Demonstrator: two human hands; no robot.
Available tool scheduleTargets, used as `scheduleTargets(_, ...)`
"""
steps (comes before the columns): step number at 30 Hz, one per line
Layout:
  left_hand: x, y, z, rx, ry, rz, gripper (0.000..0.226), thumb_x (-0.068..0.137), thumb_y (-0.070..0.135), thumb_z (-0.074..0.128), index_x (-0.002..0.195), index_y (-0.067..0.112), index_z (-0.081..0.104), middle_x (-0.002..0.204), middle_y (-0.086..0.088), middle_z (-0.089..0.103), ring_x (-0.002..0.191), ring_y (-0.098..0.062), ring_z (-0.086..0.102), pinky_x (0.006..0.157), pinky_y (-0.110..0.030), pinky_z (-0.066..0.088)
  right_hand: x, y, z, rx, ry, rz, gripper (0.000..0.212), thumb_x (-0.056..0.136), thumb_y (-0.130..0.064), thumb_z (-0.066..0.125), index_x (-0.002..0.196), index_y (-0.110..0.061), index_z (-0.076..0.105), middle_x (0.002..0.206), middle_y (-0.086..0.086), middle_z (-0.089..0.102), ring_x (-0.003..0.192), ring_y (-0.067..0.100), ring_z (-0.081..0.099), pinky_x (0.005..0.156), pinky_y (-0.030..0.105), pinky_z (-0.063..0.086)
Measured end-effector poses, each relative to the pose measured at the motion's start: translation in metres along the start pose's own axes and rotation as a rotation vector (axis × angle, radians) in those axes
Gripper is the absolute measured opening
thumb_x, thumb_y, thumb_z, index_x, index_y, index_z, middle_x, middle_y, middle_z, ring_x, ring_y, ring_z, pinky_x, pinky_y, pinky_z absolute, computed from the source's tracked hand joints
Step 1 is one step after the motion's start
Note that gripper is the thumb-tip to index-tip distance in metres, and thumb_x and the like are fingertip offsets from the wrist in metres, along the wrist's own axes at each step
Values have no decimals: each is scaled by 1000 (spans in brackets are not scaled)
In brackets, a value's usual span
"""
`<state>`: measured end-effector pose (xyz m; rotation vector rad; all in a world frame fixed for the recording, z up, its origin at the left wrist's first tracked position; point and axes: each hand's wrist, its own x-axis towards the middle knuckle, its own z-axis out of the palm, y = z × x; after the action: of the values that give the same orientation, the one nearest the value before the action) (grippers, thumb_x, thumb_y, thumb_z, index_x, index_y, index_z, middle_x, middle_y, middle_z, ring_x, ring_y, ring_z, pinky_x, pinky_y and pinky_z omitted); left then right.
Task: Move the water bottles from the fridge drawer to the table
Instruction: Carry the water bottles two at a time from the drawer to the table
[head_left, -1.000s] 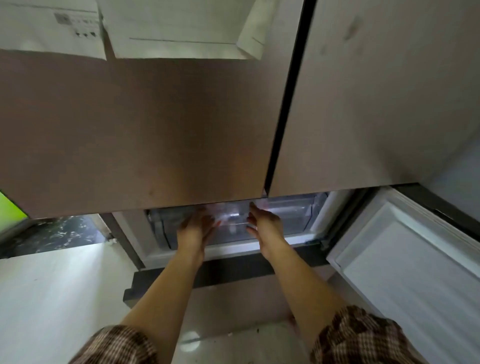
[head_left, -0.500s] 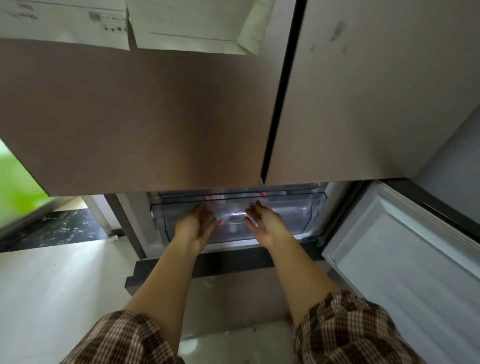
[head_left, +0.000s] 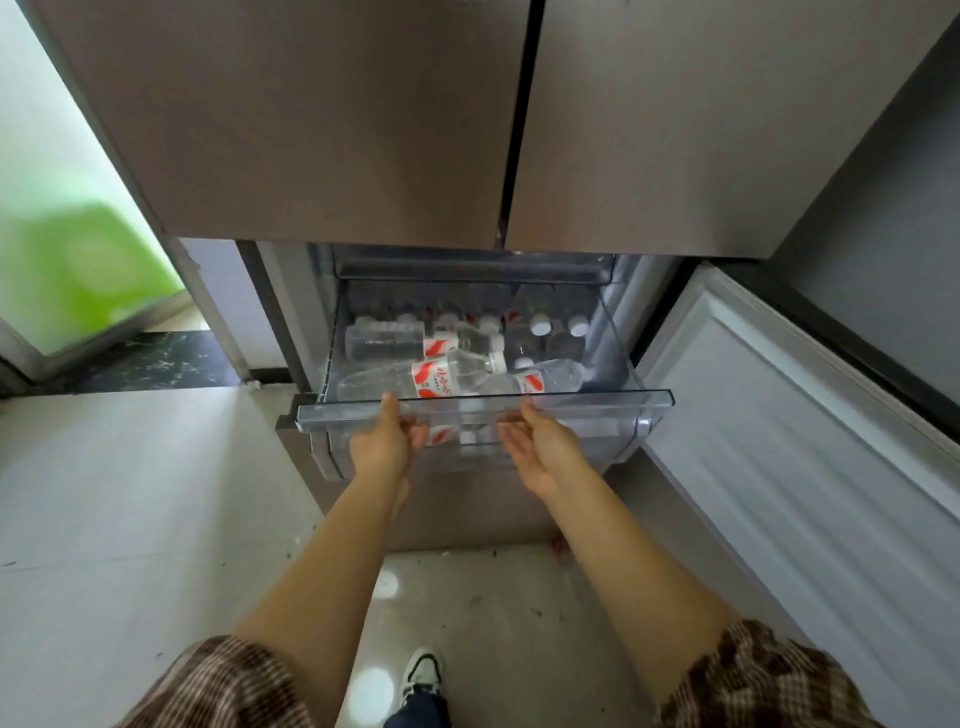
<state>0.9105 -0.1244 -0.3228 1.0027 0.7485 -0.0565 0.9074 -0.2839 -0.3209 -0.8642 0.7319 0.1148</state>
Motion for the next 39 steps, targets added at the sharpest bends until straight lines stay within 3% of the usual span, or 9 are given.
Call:
scheduleTargets(4,-16,-9,-13,15,-16,0,32,94,29,57,76,4,60,49,1,67,49,-9,67,62,-24,52,-15,7,-16,-16,-23,31,13,97,-12,52,87,-4,57,81,9,59,78,18,59,89,32,51)
scheduleTargets(7,-24,-5,-19,56,-74,-37,29,96,29,54,86,3,62,58,-6,69,53,-14,68,54,-25,56,-23,1,-21,-156,-36,32,15,97,-16,53,96,-1,58,86,13,63,81,22,63,83,35,52)
scheduleTargets(13,-25,41,-20,893,-406,-146,30,92,32,57,94,4,69,89,-12,75,80,-29,72,76,-38,59,-41,-51,-17,-1005,-138,-43,19,90,-19,61,89,0,66,75,13,74,58,20,69,55,28,58)
scheduleTargets(17,-11,62,15,975,-474,230,20,88,24,63,80,9,71,78,-4,74,66,-14,69,59,-24,54,-22,-85,8,-1037,-122,-313,21,90,-16,61,85,3,69,77,12,71,63,19,63,61,30,55)
scheduleTargets(22,27,45,55,1537,-487,761,36,86,28,62,121,19,63,120,-5,64,118,-27,47,95,-34,40,36,-90,41,-1167,-35,-415,24,88,-7,57,83,16,61,75,26,56,71,35,55,79,44,52)
scheduleTargets(24,42,35,61,1693,-521,847,49,83,37,64,130,25,55,133,1,56,126,-28,33,101,-36,32,63,-86,48,-1243,-40,-354,19,89,-8,57,74,3,62,76,19,59,69,26,57,75,39,52)
scheduleTargets(29,74,24,71,1756,-650,891,52,80,45,64,129,33,51,134,7,51,124,-22,26,95,-38,25,116,-75,64,-1413,-8,-220,22,92,-18,55,103,-1,67,95,15,67,84,27,65,74,33,53)
scheduleTargets(32,81,29,79,1755,-728,879,51,76,45,67,122,30,52,118,0,56,119,-21,28,83,-34,22,125,-74,66,-1277,15,-94,18,88,-13,56,98,-1,65,84,15,64,71,25,61,74,36,54)
scheduleTargets(39,68,35,86,1690,-830,850,48,70,35,67,112,27,45,95,0,43,107,-22,34,79,-32,30,110,-84,59,-869,-115,39,22,93,-7,56,110,6,61,108,25,68,92,29,64,89,38,52)
